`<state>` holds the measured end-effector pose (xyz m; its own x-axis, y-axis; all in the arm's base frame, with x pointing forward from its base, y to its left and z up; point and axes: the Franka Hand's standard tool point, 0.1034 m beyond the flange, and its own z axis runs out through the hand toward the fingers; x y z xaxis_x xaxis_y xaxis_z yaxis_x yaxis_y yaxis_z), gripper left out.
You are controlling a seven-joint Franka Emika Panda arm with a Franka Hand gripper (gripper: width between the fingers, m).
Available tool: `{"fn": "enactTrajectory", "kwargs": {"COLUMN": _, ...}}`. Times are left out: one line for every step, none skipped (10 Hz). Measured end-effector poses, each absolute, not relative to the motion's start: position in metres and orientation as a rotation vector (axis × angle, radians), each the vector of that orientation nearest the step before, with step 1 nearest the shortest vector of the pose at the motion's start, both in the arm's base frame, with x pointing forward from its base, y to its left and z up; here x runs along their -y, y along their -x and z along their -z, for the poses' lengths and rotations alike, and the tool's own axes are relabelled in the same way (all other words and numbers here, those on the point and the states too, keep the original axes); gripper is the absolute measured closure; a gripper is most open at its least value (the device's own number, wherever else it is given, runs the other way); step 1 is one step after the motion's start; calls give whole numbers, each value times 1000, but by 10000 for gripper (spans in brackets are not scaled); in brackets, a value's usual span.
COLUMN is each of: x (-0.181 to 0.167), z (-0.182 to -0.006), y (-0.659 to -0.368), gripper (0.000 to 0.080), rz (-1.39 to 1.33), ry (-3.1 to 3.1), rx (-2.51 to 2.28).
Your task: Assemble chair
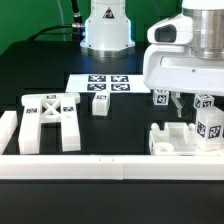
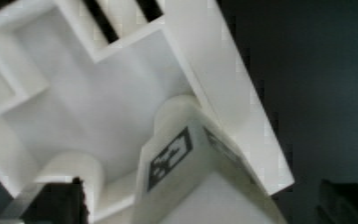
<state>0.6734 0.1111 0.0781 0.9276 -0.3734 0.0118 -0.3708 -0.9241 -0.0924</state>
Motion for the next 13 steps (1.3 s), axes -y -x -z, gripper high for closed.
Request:
{"fn": "enactTrajectory", "kwargs": {"x": -110, "z": -78, "y": -673, "gripper": 151, "rz": 52, "ry": 3030, "rx": -409}}
{"fn": "enactTrajectory", "kwargs": {"x": -109, "z": -76, "y": -673, "gripper": 151, "rz": 54, "ry": 3048, "rx": -274}}
{"fn": "enactTrajectory", "kwargs": {"x": -110, "z": -76, "y": -673, "gripper": 151, "rz": 58, "ry": 3057, "rx": -179}}
{"fn": "enactTrajectory", "kwargs": {"x": -110, "z": -76, "y": -673, "gripper": 151, "rz": 65, "ry": 3073, "rx": -81}}
{"fn": "enactTrajectory", "kwargs": {"x": -110, "z": -76, "y": -673, "gripper": 151, "rz": 70, "ry": 3089, "rx": 72}}
{"fn": "enactTrajectory", "kwargs": {"x": -108, "z": -76, "y": -673, "gripper": 151, "rz": 73, "ry": 3095, "rx": 183}}
{"fn": "enactTrajectory", "kwargs": {"x": -108, "z": -76, "y": -673, "gripper": 151, "rz": 74, "ry": 3094, "rx": 202}}
{"fn": "enactTrajectory", "kwargs": {"x": -108, "z": -76, "y": -673, "gripper": 246, "rz": 75, "ry": 3094, "rx": 199}}
{"fn": "enactTrajectory", "kwargs": {"x": -108, "z": -76, "y": -673, "gripper": 384, "rz": 74, "ry": 3094, "rx": 199}}
{"fn": "enactTrajectory", "kwargs": {"x": -108, "z": -76, "y": -673, "gripper": 384, "rz": 75, "ry": 3094, "rx": 199}}
{"fn": "enactTrajectory", "kwargs": {"x": -108, "z": -76, "y": -673, "gripper": 511, "rz": 74, "ry": 3094, "rx": 182}}
{"fn": "enactTrajectory", "kwargs": {"x": -108, "z": -76, "y": -673, "gripper": 511, "rz": 73, "ry": 3095, "rx": 152}}
{"fn": "enactTrajectory", "kwargs": {"x": -108, "z": -76, "y": -673, "gripper": 510, "rz": 72, "ry": 3095, "rx": 138}}
